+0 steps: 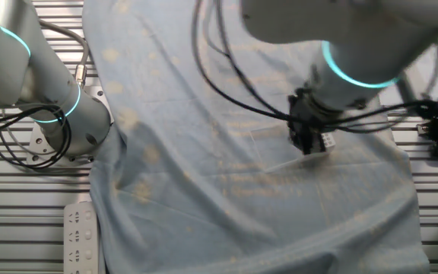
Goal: Insert a medium pipette tip into the holder for medium pipette tips
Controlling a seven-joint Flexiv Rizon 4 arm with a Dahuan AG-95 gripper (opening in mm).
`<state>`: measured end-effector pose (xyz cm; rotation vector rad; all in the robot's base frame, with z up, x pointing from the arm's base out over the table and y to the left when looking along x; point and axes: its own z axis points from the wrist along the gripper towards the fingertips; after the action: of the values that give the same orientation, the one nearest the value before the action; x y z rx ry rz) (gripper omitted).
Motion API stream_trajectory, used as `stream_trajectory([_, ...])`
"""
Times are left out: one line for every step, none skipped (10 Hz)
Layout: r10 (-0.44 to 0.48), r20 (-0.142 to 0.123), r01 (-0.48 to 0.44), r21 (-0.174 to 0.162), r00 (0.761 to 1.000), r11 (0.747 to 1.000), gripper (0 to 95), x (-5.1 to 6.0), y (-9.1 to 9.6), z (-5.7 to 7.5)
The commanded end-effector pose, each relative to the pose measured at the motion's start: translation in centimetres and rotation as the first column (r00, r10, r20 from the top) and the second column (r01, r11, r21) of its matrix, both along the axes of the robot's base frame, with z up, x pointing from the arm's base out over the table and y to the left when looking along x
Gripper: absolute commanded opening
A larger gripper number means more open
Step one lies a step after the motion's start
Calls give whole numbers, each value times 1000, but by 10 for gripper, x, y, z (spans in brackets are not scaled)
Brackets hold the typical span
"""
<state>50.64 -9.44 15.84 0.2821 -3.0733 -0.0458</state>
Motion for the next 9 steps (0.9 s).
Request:
stream_trajectory([-71, -15, 71, -3, 997, 997, 0, -13, 6, 10])
stream_trajectory([-96, -20, 96, -5, 995, 995, 0, -22, 12, 14])
stream_trajectory([-103, -23, 102, -4, 994, 995, 0, -25, 14, 15])
stream_trajectory([-107, -24, 107, 5, 994, 994, 0, -26, 15, 13])
stream_trajectory([-120, -13, 121, 13, 993, 993, 0, -30, 20, 12])
stream_trajectory([-133, 1, 133, 10, 991, 991, 0, -33, 27, 12])
stream_trajectory([-138, 9, 138, -9, 990, 990, 0, -36, 35, 11])
stream_trajectory([-140, 15, 141, -19, 990, 990, 0, -39, 42, 10])
stream_trajectory([-141, 18, 141, -11, 990, 990, 0, -39, 43, 8])
